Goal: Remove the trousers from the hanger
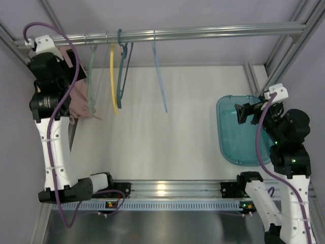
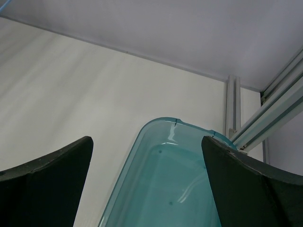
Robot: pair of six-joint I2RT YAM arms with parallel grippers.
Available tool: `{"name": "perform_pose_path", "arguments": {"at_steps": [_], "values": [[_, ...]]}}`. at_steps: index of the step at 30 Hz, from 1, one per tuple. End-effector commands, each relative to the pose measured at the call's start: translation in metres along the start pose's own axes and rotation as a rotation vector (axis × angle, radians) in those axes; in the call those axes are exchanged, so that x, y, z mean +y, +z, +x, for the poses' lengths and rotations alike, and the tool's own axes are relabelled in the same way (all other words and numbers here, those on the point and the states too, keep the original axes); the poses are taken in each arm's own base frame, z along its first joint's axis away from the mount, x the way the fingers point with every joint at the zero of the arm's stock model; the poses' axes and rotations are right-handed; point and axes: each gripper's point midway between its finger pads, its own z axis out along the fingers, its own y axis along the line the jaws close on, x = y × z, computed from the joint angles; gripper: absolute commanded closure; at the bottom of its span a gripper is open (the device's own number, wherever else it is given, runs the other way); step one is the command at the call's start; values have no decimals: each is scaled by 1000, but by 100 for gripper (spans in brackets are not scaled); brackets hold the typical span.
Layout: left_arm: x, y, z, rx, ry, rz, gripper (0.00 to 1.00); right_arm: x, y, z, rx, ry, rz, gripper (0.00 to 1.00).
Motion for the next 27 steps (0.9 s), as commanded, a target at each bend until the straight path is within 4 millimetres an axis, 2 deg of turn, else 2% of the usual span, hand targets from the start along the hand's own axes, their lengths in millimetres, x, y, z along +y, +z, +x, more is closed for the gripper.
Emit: {"name": "perform_pose_path", "arguments": {"at_steps": [1,8,12,14,15,22,23,25,27], "values": [[13,-11,-40,-105,24,-57,1,1,-2,4,6,-3,-5,1],[17,-25,-66,-184,120,-34,2,0,2,11,18,-1,-5,1],[36,-23,-67,-180,139,-79,2,1,2,13,22,-1,-9,1],[33,-20,-61,-156,153,-25,2,0,1,13,21,-12,-6,1],[43,-18,-60,-148,148,-33,2,1,0,14,24,-15,-6,1],[69,4,-39,-76,105,102,5,1,-5,20,37,-33,-1,1],[82,10,-34,-56,93,92,6,0,-5,21,37,-34,1,1],[78,14,-29,-44,95,167,6,1,-7,22,38,-37,-1,1],[85,22,-17,-6,77,178,6,0,-6,22,40,-38,1,1]]}}
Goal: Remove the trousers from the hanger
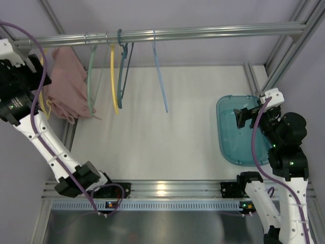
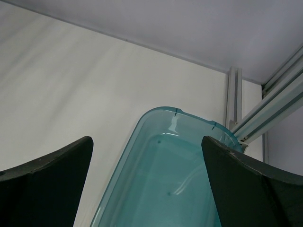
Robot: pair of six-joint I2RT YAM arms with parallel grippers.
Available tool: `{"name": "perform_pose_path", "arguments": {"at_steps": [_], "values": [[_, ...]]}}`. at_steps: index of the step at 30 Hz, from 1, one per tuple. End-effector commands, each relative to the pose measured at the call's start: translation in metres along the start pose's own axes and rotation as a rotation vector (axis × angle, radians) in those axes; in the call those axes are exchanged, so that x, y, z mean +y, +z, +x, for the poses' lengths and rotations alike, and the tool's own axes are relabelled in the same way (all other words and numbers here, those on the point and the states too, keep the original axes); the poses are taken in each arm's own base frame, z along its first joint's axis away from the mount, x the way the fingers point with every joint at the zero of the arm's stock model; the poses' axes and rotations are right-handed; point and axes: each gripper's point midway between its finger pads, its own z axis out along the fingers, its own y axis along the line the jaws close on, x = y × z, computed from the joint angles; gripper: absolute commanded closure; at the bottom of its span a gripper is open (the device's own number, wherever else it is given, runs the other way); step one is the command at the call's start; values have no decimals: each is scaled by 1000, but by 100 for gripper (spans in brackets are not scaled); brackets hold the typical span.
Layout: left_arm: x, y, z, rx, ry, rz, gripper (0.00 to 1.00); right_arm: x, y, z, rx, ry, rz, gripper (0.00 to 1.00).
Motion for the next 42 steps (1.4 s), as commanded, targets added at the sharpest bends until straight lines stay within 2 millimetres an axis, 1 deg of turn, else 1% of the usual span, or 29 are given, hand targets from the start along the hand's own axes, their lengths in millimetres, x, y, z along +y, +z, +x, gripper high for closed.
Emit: {"name": "perform_pose_path", "arguments": {"at_steps": [1,3,5,7,8,10,12,13,14,16,17,18,22,23,24,25,30,32,36,40,42], "values": [[-21,9,12,22,9,191,6,-3,-3,1,3,-13,12,1],[-19,16,21,45,0,208,6,-2,-3,1,4,-13,10,0],[-22,20,25,54,10,238,7,-2,-3,2,5,-11,10,1],[-20,27,31,70,3,246,7,-2,-3,3,9,-8,8,1],[-25,29,33,74,2,281,7,-2,-3,3,10,-9,11,1],[-28,36,44,99,-21,326,7,-1,-2,2,16,-3,3,1],[-37,36,44,75,-39,414,7,-2,0,2,23,2,2,1],[-38,39,52,83,-63,430,8,-2,0,1,24,8,5,1],[-39,39,53,74,-67,449,9,-3,0,-1,19,10,9,1],[-43,42,47,23,-52,478,12,-4,0,0,17,14,16,1],[-44,44,52,23,-59,485,12,-3,0,1,18,15,14,1],[-44,46,47,-9,-42,488,14,-3,-1,3,21,16,15,1],[-41,53,41,-61,-41,483,18,-2,0,9,36,19,13,1],[-42,52,38,-79,-39,486,19,-2,0,9,37,19,12,1],[-42,54,44,-78,-50,490,20,-2,0,9,36,19,13,0],[-41,56,37,-113,-39,491,21,-2,1,10,37,19,11,0],[-39,66,31,-128,-102,490,24,-2,2,13,41,20,10,1],[-39,67,28,-139,-108,493,24,-2,2,14,44,21,10,0],[-40,64,18,-170,-109,488,25,-2,2,14,43,22,11,1],[-38,70,17,-165,-126,479,34,-2,5,17,47,31,9,1],[-36,73,17,-161,-130,478,37,-1,5,16,42,32,5,1]]}}
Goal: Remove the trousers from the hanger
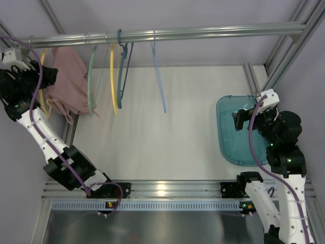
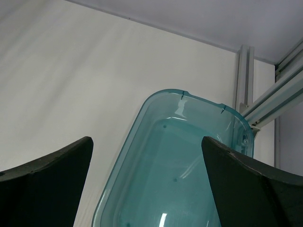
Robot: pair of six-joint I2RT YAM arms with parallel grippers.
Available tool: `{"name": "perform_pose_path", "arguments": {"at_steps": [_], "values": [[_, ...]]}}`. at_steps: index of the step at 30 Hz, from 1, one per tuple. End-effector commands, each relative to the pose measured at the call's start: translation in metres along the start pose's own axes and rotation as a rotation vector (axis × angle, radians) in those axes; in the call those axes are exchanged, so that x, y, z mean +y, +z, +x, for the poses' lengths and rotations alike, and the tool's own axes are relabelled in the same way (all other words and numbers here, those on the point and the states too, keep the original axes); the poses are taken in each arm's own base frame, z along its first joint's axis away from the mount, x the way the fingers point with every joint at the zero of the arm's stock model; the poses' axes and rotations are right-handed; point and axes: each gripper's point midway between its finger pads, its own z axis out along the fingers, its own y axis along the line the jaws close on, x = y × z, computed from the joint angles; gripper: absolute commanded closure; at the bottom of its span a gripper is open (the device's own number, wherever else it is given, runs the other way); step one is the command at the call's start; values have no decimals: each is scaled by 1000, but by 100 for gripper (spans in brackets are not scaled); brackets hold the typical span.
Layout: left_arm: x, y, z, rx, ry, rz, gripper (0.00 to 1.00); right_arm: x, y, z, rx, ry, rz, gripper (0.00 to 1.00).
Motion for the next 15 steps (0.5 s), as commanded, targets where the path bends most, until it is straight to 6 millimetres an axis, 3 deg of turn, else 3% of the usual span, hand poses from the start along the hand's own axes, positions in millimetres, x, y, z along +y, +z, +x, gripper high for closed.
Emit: {"name": "perform_pose_path", "arguments": {"at_steps": [1,8,12,13,15], "values": [[-1,4,-21,-55,46,19,38,-3,0,-10,-39,7,13,1],[3,10,-18,-42,-11,34,56,-4,2,-12,-35,9,14,1],[-1,11,-19,-41,-25,51,81,-4,3,-12,-33,15,14,0],[-2,10,-23,-47,-23,51,91,-4,3,-12,-33,17,12,0],[-6,9,-27,-54,-27,54,100,-4,4,-12,-33,20,12,1]]}}
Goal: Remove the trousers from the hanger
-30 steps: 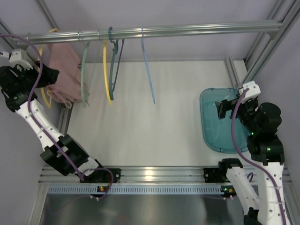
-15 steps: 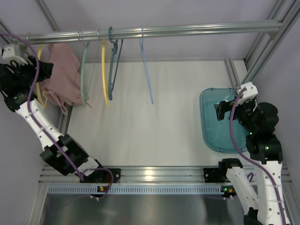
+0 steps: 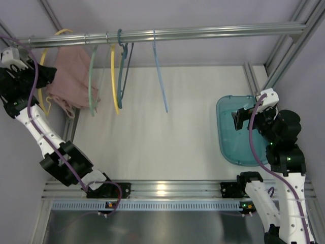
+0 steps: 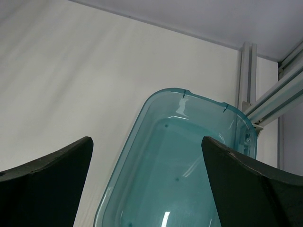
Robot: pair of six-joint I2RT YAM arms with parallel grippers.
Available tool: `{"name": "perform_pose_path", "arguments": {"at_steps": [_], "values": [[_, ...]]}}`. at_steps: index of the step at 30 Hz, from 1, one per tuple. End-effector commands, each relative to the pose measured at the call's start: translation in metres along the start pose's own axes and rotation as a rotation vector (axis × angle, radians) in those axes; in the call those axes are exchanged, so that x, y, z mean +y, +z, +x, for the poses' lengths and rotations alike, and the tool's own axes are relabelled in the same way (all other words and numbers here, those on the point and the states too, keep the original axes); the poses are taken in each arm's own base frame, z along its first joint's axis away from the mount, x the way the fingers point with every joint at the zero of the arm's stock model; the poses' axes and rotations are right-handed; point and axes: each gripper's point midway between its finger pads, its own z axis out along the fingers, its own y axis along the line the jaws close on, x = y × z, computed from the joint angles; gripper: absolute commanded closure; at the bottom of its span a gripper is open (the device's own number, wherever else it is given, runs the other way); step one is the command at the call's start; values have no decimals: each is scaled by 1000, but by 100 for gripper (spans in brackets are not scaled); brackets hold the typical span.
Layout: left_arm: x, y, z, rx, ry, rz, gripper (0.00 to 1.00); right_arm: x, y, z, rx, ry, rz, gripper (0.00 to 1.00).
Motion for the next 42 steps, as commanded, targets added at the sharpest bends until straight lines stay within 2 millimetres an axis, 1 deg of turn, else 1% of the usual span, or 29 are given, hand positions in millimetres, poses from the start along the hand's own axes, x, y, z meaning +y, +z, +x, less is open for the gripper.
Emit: {"name": "perform_pose_path", "arguments": {"at_steps": [1,5,7,8,12,14,18,22,23,24,28,30,31,32,34,36,42], "values": [[-20,-6,-36,-77,72,40,100,-4,1,-16,-52,5,13,1],[-34,-14,-51,-111,86,45,100,-4,2,-15,-50,7,13,1],[-44,-20,-63,-148,100,49,100,-4,2,-15,-50,7,13,0],[-53,-26,-70,-168,114,52,100,-4,1,-16,-52,5,13,1],[-63,-35,-86,-216,117,36,100,-3,3,-12,-46,8,9,1],[-63,-37,-88,-224,113,21,100,-4,3,-12,-48,10,11,1],[-53,-33,-77,-201,90,6,100,-4,3,-11,-49,6,13,1],[-38,-27,-57,-152,79,-24,100,-4,2,-10,-46,-1,13,1],[-33,-25,-46,-130,68,-32,100,-4,2,-10,-45,-2,14,1],[-30,-25,-41,-120,82,-36,100,-4,2,-9,-44,-4,14,1],[-24,-23,-22,-72,99,-38,100,-4,2,-8,-43,-5,14,1],[-22,-23,-15,-41,114,-38,88,-4,2,-8,-42,-3,15,1],[-21,-23,-13,-36,123,-36,80,-4,2,-8,-44,-3,15,1],[-22,-24,-13,-34,132,-33,70,-4,2,-9,-45,-4,16,1],[-20,-25,-13,-32,153,-43,61,-4,3,-8,-43,-2,14,1],[-20,-24,-14,-28,160,-39,55,-4,3,-8,-41,2,13,1],[-18,-18,-10,3,121,-27,57,-4,3,-9,-43,2,11,1]]}}
